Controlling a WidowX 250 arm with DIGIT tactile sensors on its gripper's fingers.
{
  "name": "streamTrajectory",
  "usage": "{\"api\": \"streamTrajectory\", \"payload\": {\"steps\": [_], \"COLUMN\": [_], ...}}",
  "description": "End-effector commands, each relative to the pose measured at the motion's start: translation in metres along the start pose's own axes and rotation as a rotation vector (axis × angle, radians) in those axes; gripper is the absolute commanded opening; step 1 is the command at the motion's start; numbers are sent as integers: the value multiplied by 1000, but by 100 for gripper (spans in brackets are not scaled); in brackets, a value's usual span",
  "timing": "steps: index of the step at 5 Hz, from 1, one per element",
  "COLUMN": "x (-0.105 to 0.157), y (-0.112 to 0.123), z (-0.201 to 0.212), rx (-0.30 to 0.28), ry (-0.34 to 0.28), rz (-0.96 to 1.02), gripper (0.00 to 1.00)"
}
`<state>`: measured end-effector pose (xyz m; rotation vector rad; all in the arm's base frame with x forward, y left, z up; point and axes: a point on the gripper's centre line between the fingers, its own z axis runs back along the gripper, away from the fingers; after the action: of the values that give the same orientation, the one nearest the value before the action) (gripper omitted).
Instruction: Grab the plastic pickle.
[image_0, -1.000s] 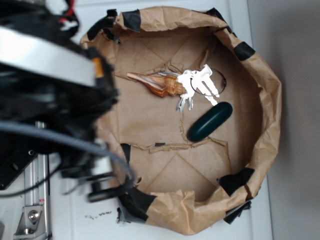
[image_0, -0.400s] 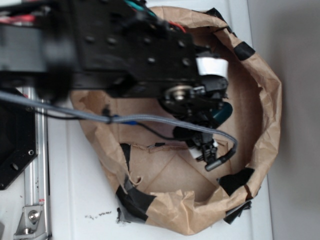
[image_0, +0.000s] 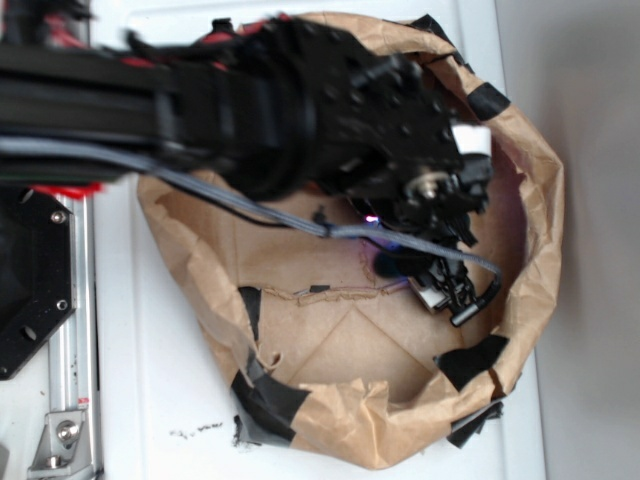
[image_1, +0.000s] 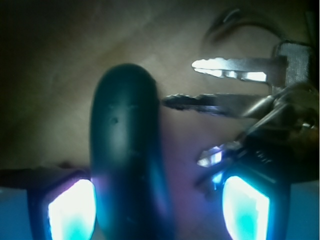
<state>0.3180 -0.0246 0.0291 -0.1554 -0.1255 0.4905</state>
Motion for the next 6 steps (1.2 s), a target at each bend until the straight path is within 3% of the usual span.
{"api": "streamTrajectory", "payload": {"steps": [1, 2, 3, 4, 5, 6], "x": [8, 5, 3, -11, -17, -21], "y": [-14, -7, 1, 21, 14, 21], "z": [-2, 20, 72, 128, 182, 172], "rx": [8, 29, -8, -10, 108, 147], "ry": [-16, -19, -125, -240, -179, -138], "rz": [-38, -132, -330, -465, -544, -563], "gripper": [0, 0, 0, 0, 0, 0]}}
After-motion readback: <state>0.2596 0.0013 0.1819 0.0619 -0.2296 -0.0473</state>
